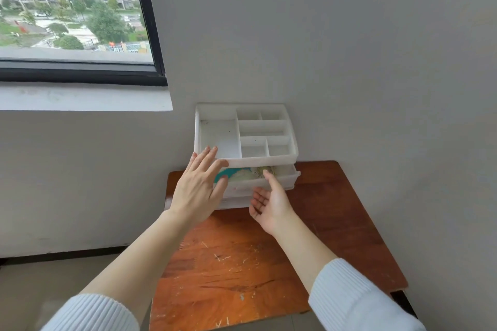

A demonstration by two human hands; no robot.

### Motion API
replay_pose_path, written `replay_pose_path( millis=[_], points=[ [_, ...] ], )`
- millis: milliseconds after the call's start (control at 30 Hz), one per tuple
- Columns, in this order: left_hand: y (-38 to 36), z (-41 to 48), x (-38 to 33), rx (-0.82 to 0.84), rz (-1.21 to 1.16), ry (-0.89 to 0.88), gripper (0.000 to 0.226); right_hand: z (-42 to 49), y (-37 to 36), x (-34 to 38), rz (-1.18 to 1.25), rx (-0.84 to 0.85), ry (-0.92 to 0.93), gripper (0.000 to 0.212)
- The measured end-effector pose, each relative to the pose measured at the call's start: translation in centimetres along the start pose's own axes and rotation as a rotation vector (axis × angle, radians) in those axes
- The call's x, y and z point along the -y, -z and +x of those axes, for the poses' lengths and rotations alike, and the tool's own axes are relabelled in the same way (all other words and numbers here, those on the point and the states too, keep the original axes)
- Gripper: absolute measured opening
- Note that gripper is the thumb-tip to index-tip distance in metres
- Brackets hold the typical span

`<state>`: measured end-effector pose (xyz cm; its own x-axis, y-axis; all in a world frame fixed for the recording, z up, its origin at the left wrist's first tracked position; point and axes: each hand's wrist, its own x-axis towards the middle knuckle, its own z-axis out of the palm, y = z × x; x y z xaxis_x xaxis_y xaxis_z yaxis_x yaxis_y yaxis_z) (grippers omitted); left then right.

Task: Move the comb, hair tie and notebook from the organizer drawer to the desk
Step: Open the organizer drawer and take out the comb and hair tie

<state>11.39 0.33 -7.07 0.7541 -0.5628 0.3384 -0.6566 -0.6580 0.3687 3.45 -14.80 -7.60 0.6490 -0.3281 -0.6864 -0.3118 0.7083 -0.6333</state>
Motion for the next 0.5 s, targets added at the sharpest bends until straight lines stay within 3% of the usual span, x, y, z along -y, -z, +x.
replay_pose_path(
  millis=[267,500],
  points=[
    [-0.2,-0.2,-0.7,-0.002,0.070,0.012,0.026,-2.3,2.5,-0.9,-0.197,-0.034,-0.078,0.039],
    [0.1,-0.3,-1.8,0.011,0.079,0.072,0.023,-4.2,4.0,0.7,-0.534,0.026,-0.058,0.042]
  ],
)
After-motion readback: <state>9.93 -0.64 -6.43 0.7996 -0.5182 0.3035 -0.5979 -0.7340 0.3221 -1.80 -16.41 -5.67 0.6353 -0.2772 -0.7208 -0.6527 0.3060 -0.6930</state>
